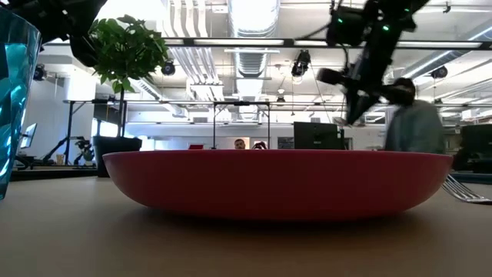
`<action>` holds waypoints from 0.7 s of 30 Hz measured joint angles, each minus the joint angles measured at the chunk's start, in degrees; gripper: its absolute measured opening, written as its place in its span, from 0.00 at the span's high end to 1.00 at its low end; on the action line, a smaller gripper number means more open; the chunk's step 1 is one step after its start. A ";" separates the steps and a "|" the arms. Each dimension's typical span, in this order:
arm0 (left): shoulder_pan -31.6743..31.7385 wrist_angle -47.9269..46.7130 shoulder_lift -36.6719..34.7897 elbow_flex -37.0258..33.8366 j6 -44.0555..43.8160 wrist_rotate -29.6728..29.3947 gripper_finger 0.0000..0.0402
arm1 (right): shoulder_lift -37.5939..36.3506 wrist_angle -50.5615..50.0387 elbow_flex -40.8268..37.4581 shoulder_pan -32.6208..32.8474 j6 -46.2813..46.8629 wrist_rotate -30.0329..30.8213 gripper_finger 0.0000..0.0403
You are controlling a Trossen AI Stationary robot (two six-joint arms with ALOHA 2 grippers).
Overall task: Pick and place plate/cup/fork/spoon on tray
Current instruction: Put the orange spoon on the green tray
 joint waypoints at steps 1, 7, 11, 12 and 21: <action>-0.01 0.00 0.06 0.00 0.00 0.00 1.00 | 1.54 -0.12 1.94 0.01 -1.05 0.01 0.98; 0.00 -0.10 0.00 0.00 -0.07 0.01 1.00 | 13.11 -0.18 11.35 -0.07 -5.66 -1.64 0.98; -0.01 -0.03 -0.05 0.00 -0.09 0.02 1.00 | 20.31 -0.53 13.13 -0.04 -6.47 -5.06 0.98; 0.01 0.04 -0.05 0.00 -0.11 0.02 1.00 | 21.75 -0.68 12.98 -0.06 -6.48 -5.65 0.98; 0.01 0.04 -0.03 -0.02 -1.49 1.25 1.00 | 25.42 2.04 6.27 -0.46 -3.08 -8.41 0.98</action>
